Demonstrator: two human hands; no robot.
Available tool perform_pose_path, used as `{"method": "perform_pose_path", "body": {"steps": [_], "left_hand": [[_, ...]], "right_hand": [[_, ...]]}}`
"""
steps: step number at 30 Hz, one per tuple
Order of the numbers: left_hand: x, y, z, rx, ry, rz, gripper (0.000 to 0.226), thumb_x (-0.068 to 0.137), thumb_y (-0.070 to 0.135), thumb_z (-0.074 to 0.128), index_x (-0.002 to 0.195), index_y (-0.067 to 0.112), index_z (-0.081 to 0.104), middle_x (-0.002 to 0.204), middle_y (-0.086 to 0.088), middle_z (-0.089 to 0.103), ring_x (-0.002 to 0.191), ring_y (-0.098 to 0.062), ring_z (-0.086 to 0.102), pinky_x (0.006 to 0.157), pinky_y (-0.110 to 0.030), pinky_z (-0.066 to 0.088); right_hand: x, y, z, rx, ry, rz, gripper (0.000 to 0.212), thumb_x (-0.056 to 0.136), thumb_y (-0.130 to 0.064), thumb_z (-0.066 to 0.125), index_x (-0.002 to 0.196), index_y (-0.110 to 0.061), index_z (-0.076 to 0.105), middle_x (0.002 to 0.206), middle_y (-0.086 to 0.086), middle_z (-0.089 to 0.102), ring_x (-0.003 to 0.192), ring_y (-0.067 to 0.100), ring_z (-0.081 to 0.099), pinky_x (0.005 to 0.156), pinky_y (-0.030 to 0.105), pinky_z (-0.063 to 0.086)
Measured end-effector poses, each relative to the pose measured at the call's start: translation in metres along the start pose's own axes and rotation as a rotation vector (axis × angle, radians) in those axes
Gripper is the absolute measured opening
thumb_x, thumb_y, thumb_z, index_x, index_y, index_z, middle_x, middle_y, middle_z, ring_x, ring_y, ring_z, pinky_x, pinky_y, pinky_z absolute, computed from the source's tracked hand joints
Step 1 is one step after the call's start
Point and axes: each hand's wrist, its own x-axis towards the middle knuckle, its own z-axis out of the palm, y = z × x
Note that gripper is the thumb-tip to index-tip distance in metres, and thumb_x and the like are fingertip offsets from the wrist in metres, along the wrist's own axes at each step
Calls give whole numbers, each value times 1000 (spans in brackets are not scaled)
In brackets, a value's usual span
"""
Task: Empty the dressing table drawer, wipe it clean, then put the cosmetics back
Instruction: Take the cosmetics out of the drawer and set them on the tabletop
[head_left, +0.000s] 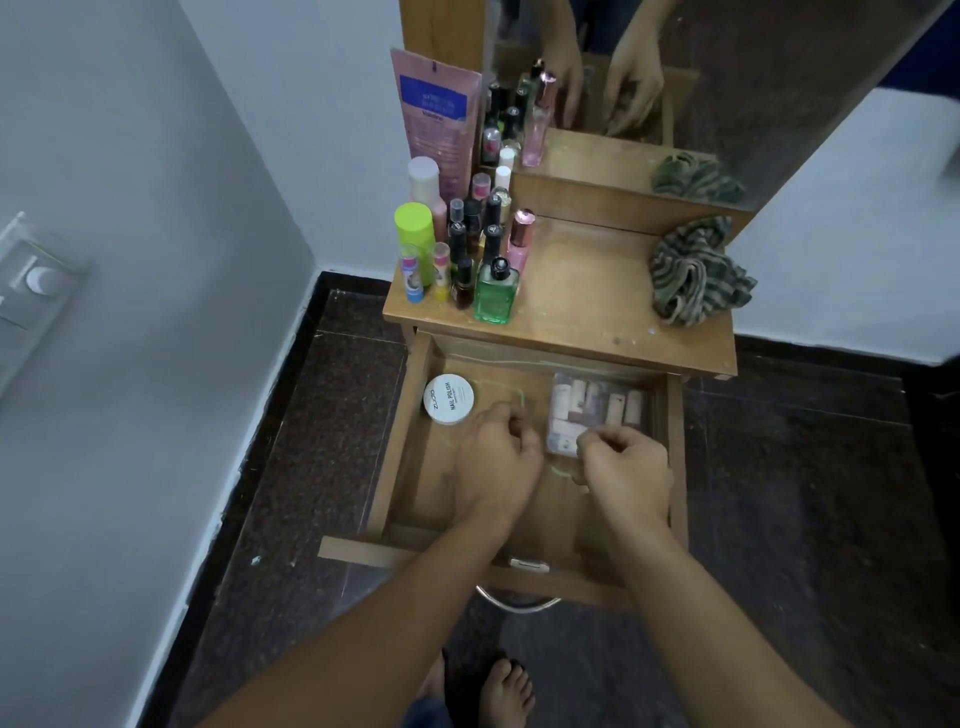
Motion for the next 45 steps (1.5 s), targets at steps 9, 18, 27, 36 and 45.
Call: {"method": "perform_pose_path", "body": {"steps": [9,18,27,36,45], "left_hand": [[13,6,30,87,-110,-52,27,92,29,58,116,21,67,118,-3,69,108,-26,65,89,-33,51],[26,8,47,167,-84,-86,30,92,37,56,114,21,69,115,-6,69,106,-31,65,84,-36,52],[32,6,45,269,-18,-99,28,93,34,58,115,20,69,115,-5,69,105,-31,65,81,-37,50],[24,5,43,266,39,-70,26,97,35,57,113,19,71,111,-7,66,101,-30,63,78,-33,45],[4,11,17,159,86,-16,24,96,26,59,115,23,74,101,-3,73,92,-22,65,69,-26,37]], "right_hand": [[12,14,-3,-79,58,234,37,69,-39,60,95,-14,68,86,9,72,77,34,71,74,46,63],[25,5,9,-132,-8,295,78,61,-46,70,128,-12,47,117,13,65,101,36,65,82,51,60],[36,10,8,-287,-40,247,62,79,-44,67,127,-10,48,116,12,64,101,35,65,79,50,61],[40,20,2,-369,8,172,39,97,-32,62,125,-7,51,122,17,65,110,38,63,76,36,45],[12,16,-8,-352,-1,79,36,95,-32,66,120,-9,55,115,14,69,104,34,66,75,33,48]]}}
